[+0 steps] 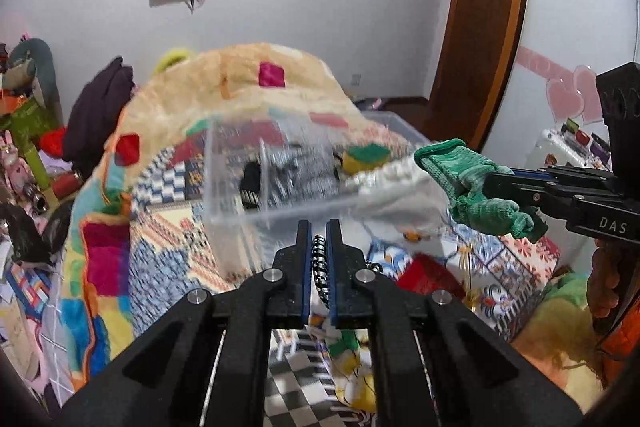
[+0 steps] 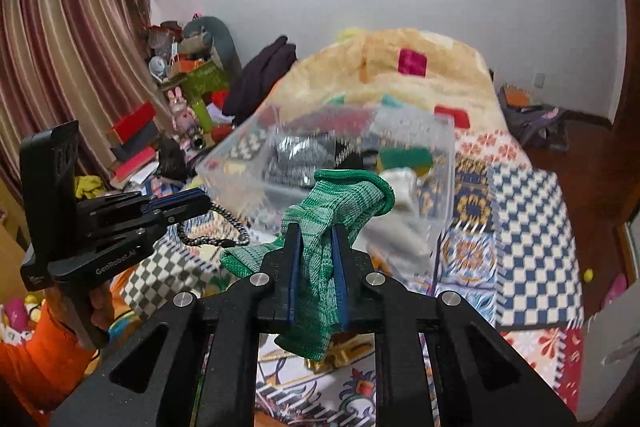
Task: Organize soft objects
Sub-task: 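Grasp the green knit glove with the right tool while the left grasps the beaded strand, then lower the glove and beaded strand into the clear box and open both tools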
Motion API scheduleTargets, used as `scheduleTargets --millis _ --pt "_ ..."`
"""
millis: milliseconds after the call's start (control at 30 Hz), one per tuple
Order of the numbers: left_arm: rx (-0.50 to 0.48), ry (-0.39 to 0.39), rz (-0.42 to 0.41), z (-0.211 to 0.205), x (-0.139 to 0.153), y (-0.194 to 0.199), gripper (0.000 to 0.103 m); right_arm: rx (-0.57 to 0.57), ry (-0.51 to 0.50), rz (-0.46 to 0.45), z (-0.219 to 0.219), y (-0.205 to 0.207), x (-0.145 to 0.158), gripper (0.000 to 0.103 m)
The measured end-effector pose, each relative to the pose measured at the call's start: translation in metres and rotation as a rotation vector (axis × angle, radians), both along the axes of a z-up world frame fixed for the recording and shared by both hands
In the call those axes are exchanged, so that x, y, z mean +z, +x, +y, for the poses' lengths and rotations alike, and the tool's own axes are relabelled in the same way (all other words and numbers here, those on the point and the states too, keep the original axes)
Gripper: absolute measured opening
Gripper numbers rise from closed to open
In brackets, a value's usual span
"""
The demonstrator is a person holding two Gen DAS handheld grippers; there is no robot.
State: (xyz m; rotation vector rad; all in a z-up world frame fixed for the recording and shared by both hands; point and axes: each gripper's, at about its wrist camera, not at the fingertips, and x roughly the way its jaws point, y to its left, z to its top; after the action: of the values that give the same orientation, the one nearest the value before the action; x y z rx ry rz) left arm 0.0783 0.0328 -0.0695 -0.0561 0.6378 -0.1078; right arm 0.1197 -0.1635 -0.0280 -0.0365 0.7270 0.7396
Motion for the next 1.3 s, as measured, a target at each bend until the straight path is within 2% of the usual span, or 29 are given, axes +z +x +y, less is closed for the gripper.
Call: scheduleTargets --millis 233,433,567,733,900,1067,1300 --pt "0.024 0.026 -0.095 0.000 0.030 0.012 0.006 -0.022 0.029 -0.071 0.004 0.014 0.021 0.013" --pt "0.054 0.051 -0.131 0.000 0.039 0.035 0.006 -0.047 0.028 -0.100 0.012 0.034 0.028 0.013" --pt "0.094 0.070 -0.140 0.006 0.040 0.048 0.006 -0.050 0.019 -0.088 0.022 0.051 0.024 0.013" --pt "0.153 0.091 -0.105 0.022 0.028 0.066 0.006 -0.042 -0.018 -0.050 0.040 0.068 0.009 0.013" --pt "0.190 0.088 -0.038 0.036 0.001 0.084 0.006 -0.036 -0.084 -0.008 0.055 0.080 -0.012 0.013" --pt "0.187 0.082 0.014 0.039 -0.018 0.090 0.006 -0.032 -0.138 0.026 0.063 0.087 -0.030 0.014" --pt "0.155 0.099 0.054 0.032 -0.024 0.092 0.006 -0.030 -0.178 0.044 0.068 0.090 -0.037 0.017"
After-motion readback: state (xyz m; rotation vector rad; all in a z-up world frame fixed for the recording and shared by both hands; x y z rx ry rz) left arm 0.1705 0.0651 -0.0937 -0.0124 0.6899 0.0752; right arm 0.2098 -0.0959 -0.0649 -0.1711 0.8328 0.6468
